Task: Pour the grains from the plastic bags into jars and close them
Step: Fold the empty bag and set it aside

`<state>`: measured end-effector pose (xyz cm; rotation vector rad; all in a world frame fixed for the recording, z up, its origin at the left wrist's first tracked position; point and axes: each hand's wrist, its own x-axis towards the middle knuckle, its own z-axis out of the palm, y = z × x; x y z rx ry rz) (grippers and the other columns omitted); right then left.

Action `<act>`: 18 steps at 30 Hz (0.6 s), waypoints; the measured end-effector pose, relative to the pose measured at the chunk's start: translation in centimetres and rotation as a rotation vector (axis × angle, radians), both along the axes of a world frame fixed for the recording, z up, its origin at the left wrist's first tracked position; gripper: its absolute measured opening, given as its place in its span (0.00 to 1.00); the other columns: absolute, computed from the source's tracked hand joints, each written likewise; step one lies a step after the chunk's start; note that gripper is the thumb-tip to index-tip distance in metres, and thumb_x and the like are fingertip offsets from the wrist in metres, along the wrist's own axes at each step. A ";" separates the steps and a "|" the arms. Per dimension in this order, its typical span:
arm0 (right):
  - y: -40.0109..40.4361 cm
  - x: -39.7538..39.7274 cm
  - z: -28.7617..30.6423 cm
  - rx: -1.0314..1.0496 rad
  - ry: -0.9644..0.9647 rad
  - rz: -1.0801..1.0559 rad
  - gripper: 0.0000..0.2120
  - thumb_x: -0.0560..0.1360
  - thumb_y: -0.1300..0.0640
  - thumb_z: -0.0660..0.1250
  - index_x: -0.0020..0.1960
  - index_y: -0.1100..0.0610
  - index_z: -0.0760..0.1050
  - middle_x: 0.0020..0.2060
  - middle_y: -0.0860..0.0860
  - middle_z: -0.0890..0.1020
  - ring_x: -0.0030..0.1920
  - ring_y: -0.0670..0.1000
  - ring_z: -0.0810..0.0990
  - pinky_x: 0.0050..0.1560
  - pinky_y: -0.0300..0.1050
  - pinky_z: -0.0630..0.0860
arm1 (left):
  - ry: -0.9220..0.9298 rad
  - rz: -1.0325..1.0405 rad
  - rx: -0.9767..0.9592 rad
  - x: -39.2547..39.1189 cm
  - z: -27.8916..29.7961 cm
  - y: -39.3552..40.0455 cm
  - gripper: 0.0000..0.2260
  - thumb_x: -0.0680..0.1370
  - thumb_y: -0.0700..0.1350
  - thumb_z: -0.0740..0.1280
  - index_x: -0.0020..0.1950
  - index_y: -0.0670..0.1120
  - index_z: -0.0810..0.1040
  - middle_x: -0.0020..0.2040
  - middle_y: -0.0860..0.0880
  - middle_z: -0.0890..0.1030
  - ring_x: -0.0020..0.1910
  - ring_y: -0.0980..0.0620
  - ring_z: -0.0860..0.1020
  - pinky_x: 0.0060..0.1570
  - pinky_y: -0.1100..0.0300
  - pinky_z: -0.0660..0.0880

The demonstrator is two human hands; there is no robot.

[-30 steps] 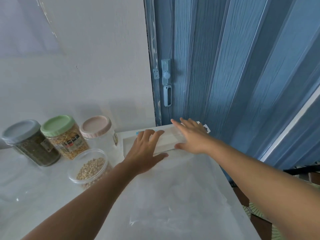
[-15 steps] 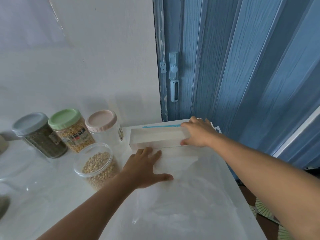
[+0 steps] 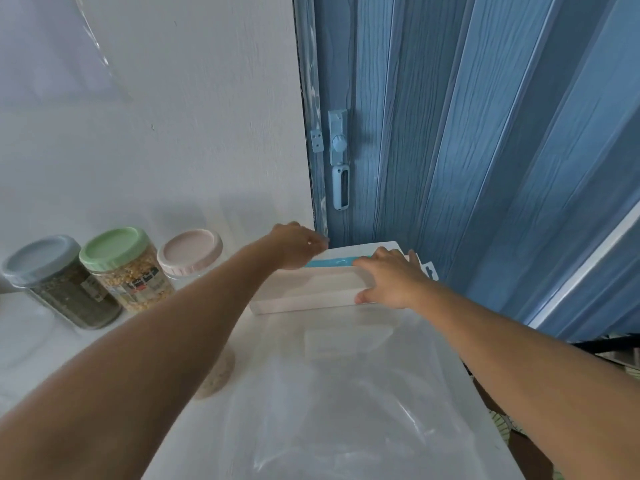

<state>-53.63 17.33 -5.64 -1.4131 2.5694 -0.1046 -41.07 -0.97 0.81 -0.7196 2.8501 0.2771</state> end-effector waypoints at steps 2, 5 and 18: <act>0.0 0.1 0.0 -0.005 -0.006 -0.008 0.34 0.74 0.34 0.72 0.76 0.39 0.65 0.67 0.52 0.70 0.73 0.58 0.64 0.76 0.70 0.48 | -0.140 -0.026 0.087 -1.5 -0.6 -1.0 0.17 0.87 0.49 0.59 0.75 0.54 0.76 0.76 0.48 0.73 0.73 0.45 0.71 0.71 0.52 0.66; 0.1 0.2 -0.1 -0.011 0.004 -0.004 0.33 0.74 0.34 0.71 0.76 0.38 0.65 0.67 0.52 0.71 0.73 0.58 0.65 0.76 0.72 0.47 | -0.298 -0.093 0.127 -2.3 -1.0 -1.1 0.20 0.86 0.41 0.59 0.75 0.58 0.75 0.77 0.47 0.71 0.69 0.47 0.72 0.65 0.60 0.65; 0.7 -0.4 -0.2 -0.016 -0.008 0.063 0.32 0.74 0.31 0.69 0.74 0.36 0.66 0.66 0.50 0.70 0.73 0.55 0.65 0.76 0.72 0.43 | -0.318 -0.143 -0.015 -4.6 -3.2 -1.8 0.17 0.84 0.55 0.66 0.74 0.61 0.76 0.77 0.48 0.69 0.76 0.45 0.64 0.72 0.53 0.58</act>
